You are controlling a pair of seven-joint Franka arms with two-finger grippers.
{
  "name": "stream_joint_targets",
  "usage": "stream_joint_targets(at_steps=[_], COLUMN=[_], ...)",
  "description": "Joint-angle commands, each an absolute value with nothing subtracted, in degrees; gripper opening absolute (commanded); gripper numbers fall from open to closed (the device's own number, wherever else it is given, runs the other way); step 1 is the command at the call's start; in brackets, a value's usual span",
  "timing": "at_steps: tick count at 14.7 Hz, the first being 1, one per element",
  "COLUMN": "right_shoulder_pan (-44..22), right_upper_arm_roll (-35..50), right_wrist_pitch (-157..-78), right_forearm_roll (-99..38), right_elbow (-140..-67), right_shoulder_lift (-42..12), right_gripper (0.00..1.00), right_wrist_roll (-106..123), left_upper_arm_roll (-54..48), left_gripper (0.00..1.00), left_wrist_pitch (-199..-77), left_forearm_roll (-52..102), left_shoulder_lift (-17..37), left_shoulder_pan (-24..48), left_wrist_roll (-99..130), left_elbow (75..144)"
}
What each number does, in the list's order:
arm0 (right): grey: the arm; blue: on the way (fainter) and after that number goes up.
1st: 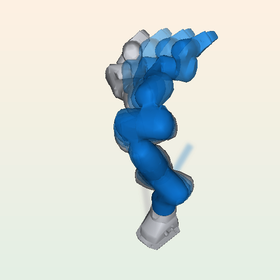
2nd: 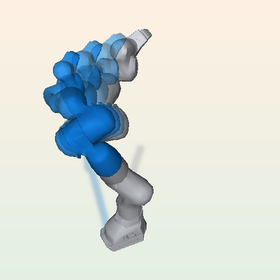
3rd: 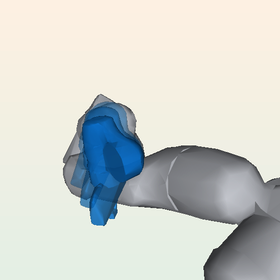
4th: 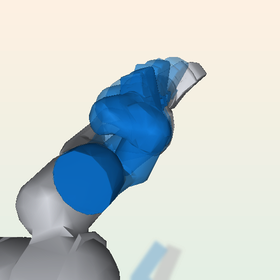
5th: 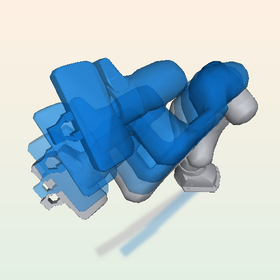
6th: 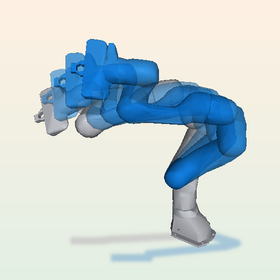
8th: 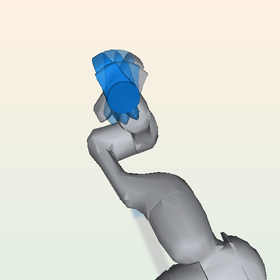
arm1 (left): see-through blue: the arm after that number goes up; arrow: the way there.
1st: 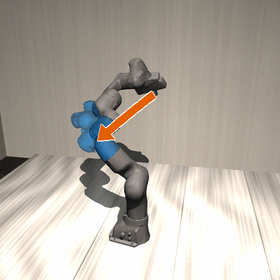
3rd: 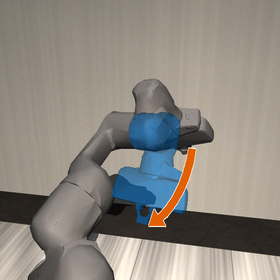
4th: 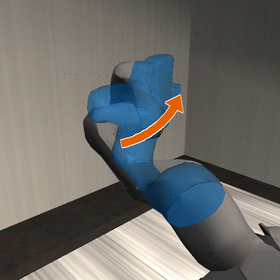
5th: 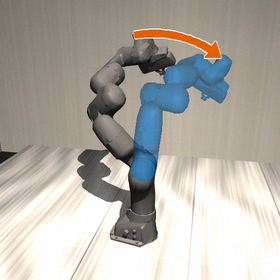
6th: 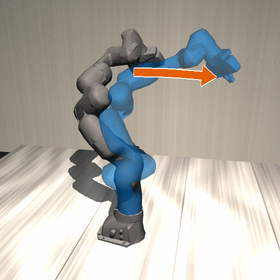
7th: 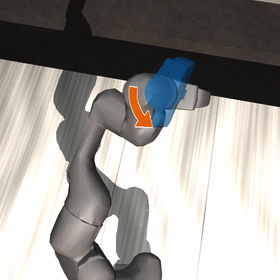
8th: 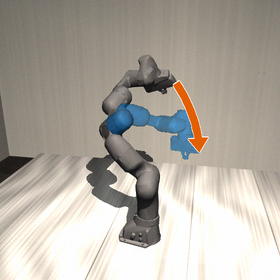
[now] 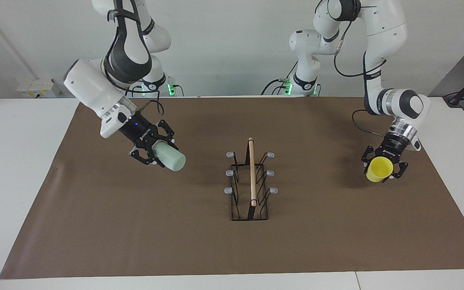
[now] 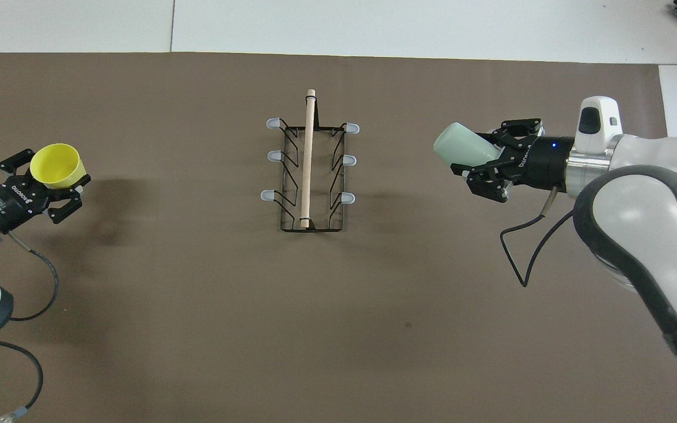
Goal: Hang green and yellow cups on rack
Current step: 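Carry the green cup with the right gripper onto a rack peg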
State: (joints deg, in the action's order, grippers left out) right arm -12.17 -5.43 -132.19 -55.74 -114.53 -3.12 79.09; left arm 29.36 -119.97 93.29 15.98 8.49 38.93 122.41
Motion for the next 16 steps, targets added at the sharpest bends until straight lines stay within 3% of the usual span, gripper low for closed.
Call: stream_joint_targets(at_steps=[1,9,16], right_shoulder_pan=[-11.9,-20.6,-25.6], right_upper_arm_roll=[-5.0,-5.0,-4.9], right_wrist_pitch=[-133.1,-140.2,-139.0], right_forearm_roll=[-66.1,-112.6,-131.1], right_elbow=[-119.3,-123.2,-126.4], right_shoulder_lift=[0.2,2.0,0.2], right_gripper=[0.0,0.0,0.0], right_wrist_roll=[87.3,114.0,126.9], left_upper_arm_roll=[27.8,23.5,18.5], left_gripper=[0.17,0.16,0.16], left_wrist_pitch=[-127.0,-127.3,-121.6], left_forearm_roll=[82.8,56.0,31.1], left_shoulder_lift=[10.0,1.1,-1.5], left_shoulder_pan=[8.2,4.2,2.5], left_wrist_roll=[41.1,49.3,53.5], left_elbow=[122.6,118.6,110.5])
